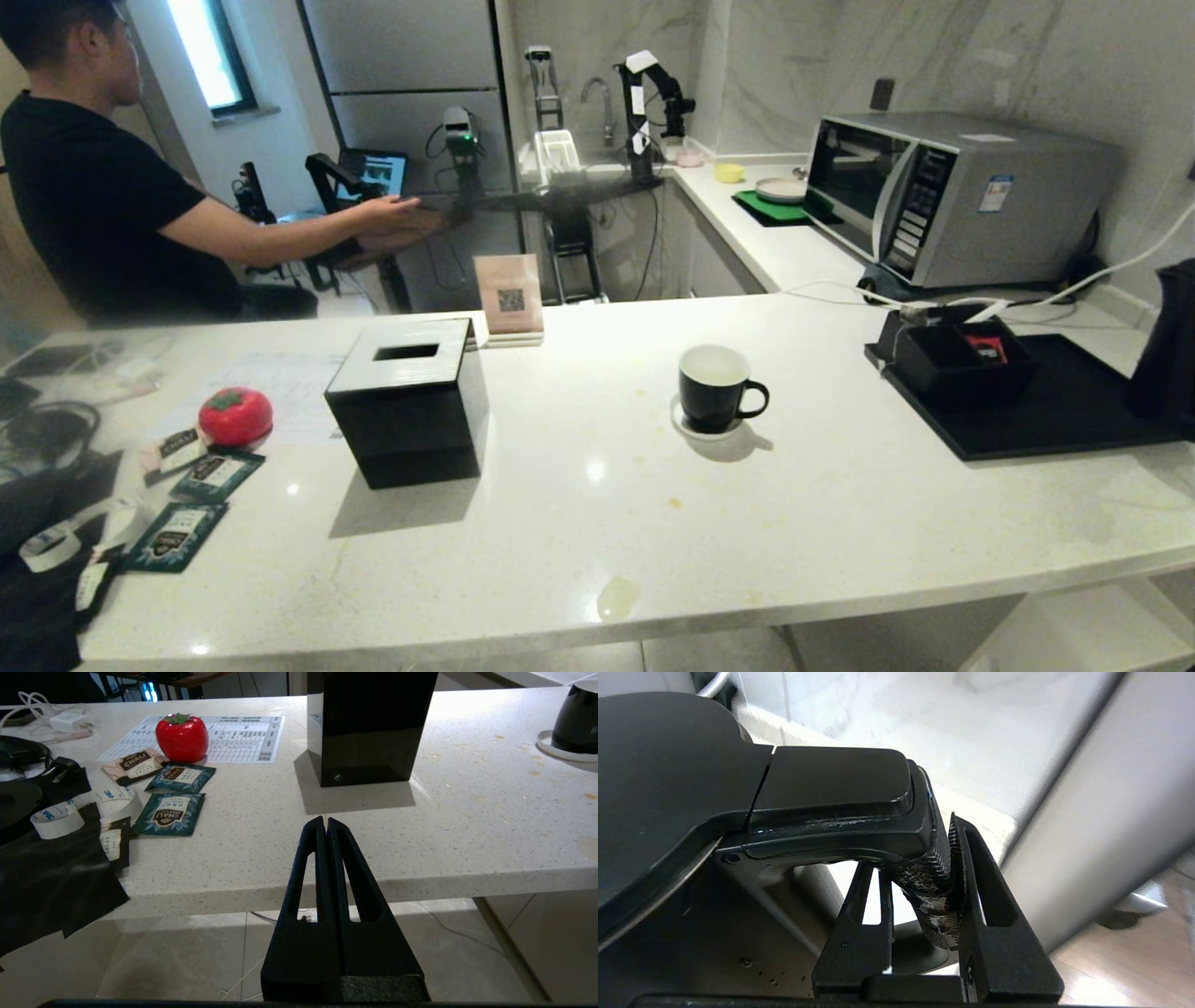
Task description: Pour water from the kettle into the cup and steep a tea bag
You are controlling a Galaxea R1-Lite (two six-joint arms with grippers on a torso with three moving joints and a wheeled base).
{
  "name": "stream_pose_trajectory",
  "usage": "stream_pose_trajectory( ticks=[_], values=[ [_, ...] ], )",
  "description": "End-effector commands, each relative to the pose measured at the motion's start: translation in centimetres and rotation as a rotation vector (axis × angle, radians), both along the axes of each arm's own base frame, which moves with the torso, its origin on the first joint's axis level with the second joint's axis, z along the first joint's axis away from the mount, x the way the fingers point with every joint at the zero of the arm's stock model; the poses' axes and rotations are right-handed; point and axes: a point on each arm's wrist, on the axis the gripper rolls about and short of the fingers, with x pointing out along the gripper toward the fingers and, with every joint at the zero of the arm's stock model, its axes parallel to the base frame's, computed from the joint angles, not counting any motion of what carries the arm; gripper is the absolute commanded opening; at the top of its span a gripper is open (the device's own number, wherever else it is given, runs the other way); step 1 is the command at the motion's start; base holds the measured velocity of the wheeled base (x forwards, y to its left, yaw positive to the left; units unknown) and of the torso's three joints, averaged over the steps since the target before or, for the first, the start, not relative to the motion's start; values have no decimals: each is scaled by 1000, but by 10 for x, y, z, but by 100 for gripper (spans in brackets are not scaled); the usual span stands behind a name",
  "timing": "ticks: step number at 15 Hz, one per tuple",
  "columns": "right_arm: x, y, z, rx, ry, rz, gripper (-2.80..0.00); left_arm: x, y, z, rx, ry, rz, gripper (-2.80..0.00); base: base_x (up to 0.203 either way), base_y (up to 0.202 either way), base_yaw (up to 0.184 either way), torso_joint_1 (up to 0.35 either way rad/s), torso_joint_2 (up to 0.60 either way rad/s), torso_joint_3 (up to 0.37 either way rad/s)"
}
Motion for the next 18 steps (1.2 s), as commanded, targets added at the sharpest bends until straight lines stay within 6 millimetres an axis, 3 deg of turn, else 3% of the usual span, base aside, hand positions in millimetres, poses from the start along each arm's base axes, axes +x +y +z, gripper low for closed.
stream_pose_trajectory(
  ticks=[1, 8, 18],
  values=[
    [26, -12, -20, 19, 11, 15, -280, 0, 0, 0, 0, -1, 1, -280, 0, 0, 0, 0, 0, 0],
    [70, 0, -31, 14, -23, 91, -280, 0, 0, 0, 0, -1, -1, -280, 0, 0, 0, 0, 0, 0],
    [85, -6, -46, 30, -35, 72, -280, 0, 0, 0, 0, -1, 1, -280, 0, 0, 0, 0, 0, 0]
  ],
)
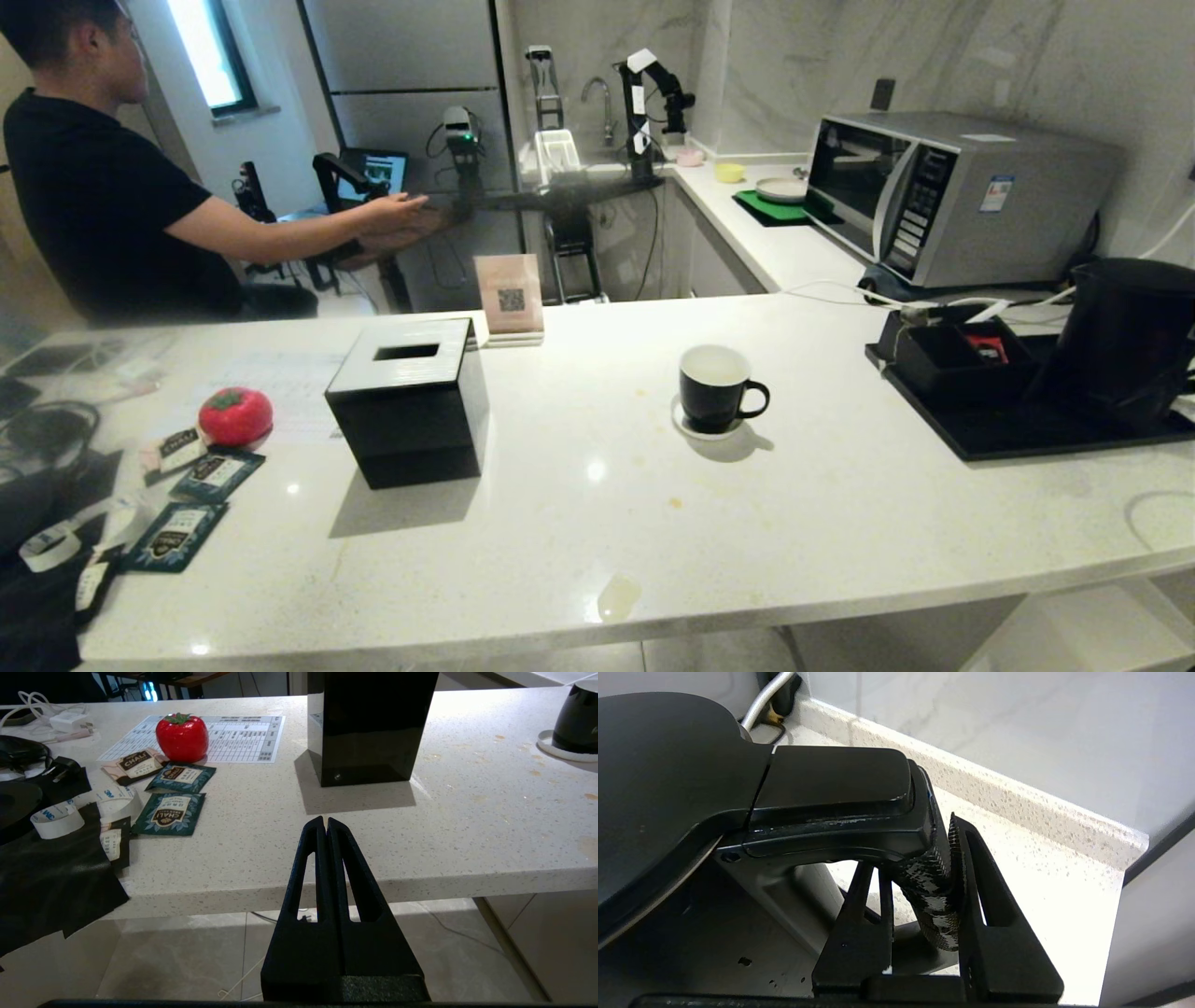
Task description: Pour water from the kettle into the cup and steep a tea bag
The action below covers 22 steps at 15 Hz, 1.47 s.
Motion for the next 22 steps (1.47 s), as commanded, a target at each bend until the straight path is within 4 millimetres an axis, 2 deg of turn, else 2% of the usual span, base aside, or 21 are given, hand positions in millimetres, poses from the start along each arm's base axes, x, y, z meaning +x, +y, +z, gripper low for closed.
stream_pose_trajectory(
  ticks=[1, 16, 17, 22],
  values=[
    [2, -1, -4, 2, 3, -3, -280, 0, 0, 0, -1, -1, 1, -280, 0, 0, 0, 0, 0, 0],
    [4, -2, -15, 9, 11, 0, -280, 0, 0, 0, -1, -1, 1, -280, 0, 0, 0, 0, 0, 0],
    [4, -2, -15, 10, 13, 0, 0, 0, 0, 0, -1, -1, 1, -280, 0, 0, 0, 0, 0, 0],
    [4, -2, -15, 11, 13, -2, 0, 0, 0, 0, -1, -1, 1, -280, 0, 0, 0, 0, 0, 0]
  ],
)
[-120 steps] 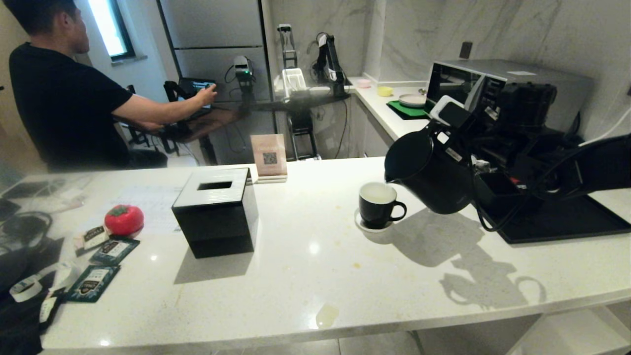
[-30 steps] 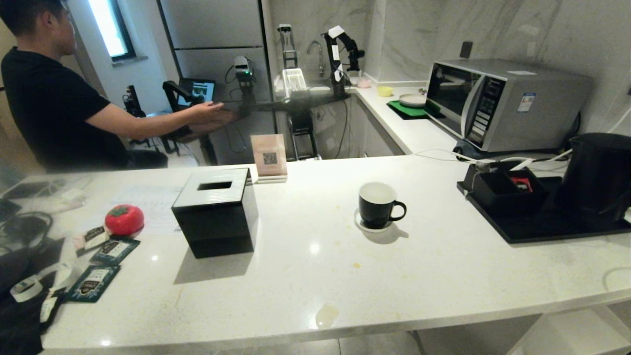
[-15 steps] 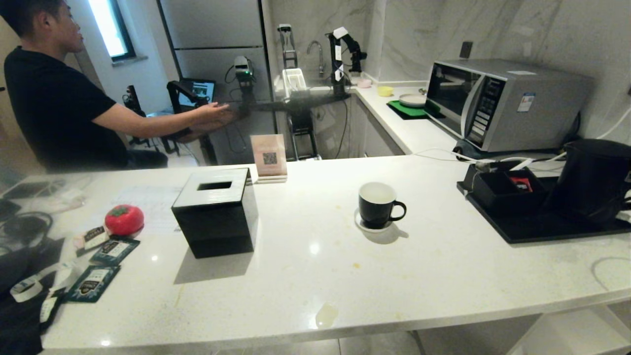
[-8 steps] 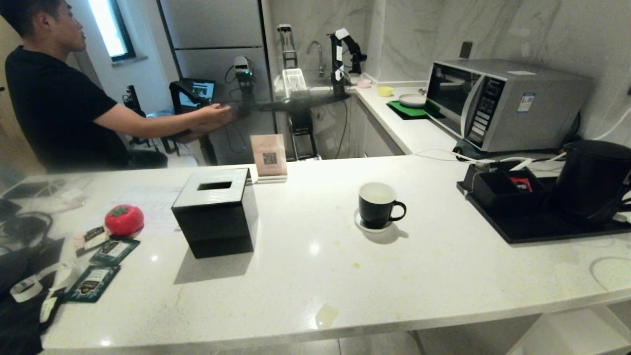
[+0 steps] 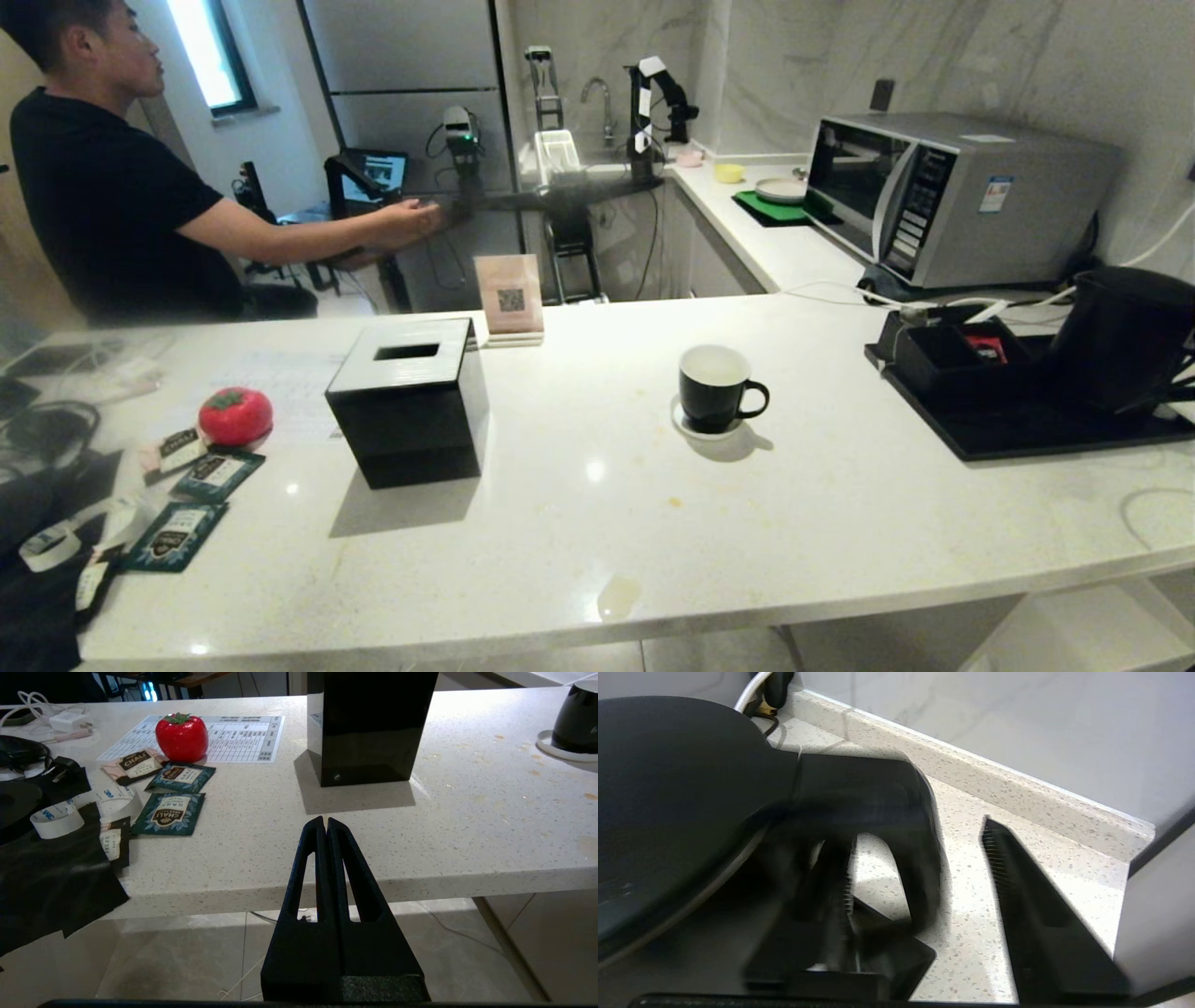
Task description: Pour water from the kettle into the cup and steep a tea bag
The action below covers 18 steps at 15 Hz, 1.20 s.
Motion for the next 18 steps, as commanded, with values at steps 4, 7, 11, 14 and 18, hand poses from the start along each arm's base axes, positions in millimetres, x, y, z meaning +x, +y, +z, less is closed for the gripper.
stream_pose_trajectory(
  ticks=[4, 7, 11, 14, 18],
  values=[
    [-1, 0, -2, 4, 8, -3, 0, 0, 0, 0, -1, -1, 1, -280, 0, 0, 0, 0, 0, 0],
    [-4, 2, -9, 13, 24, -5, 0, 0, 0, 0, -1, -1, 1, -280, 0, 0, 0, 0, 0, 0],
    [-12, 7, -14, 13, 29, -6, 0, 0, 0, 0, -1, -1, 1, -280, 0, 0, 0, 0, 0, 0],
    [-21, 13, -17, 22, 45, -6, 0, 0, 0, 0, -1, -1, 1, -280, 0, 0, 0, 0, 0, 0],
    [-40, 25, -15, 22, 53, -7, 0, 0, 0, 0, -1, -1, 1, -280, 0, 0, 0, 0, 0, 0]
  ],
)
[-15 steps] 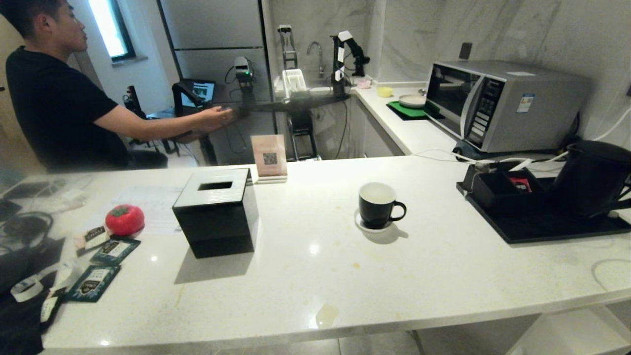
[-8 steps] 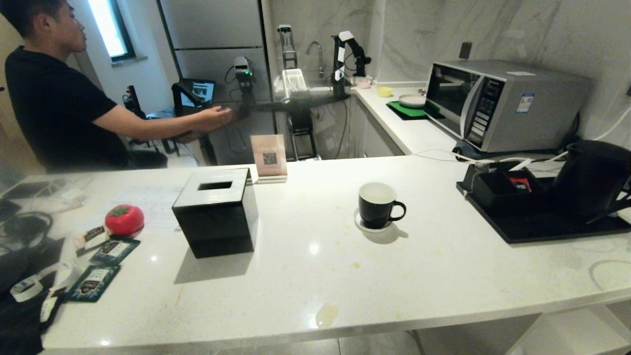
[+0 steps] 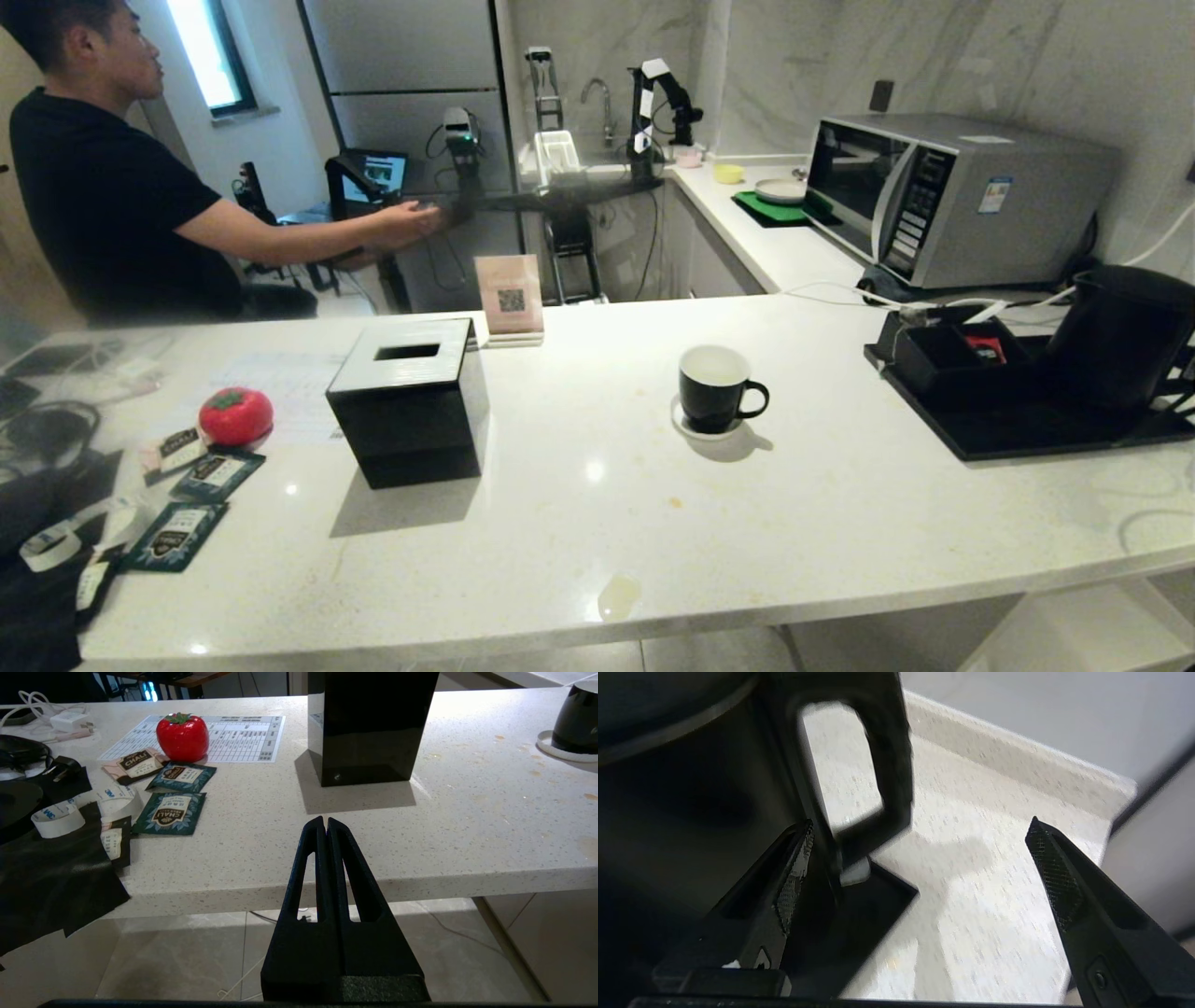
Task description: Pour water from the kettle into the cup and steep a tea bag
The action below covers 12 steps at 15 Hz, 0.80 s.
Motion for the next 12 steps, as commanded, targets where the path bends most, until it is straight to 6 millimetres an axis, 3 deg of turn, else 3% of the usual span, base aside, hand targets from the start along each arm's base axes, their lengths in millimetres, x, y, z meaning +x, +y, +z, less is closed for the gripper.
stream_pose_trajectory(
  ticks=[1, 9, 10, 12],
  values=[
    [-15, 9, 6, 1, 3, -5, 0, 0, 0, 0, -1, -1, 1, -280, 0, 0, 0, 0, 0, 0],
    [-76, 50, 19, 31, 40, 0, 0, 0, 0, 0, -1, -1, 1, -280, 0, 0, 0, 0, 0, 0],
    [-85, 56, 21, 35, 45, 1, -280, 0, 0, 0, -1, -1, 1, -280, 0, 0, 0, 0, 0, 0],
    [-105, 70, 24, 41, 52, 4, -280, 0, 0, 0, -1, -1, 1, -280, 0, 0, 0, 0, 0, 0]
  ],
)
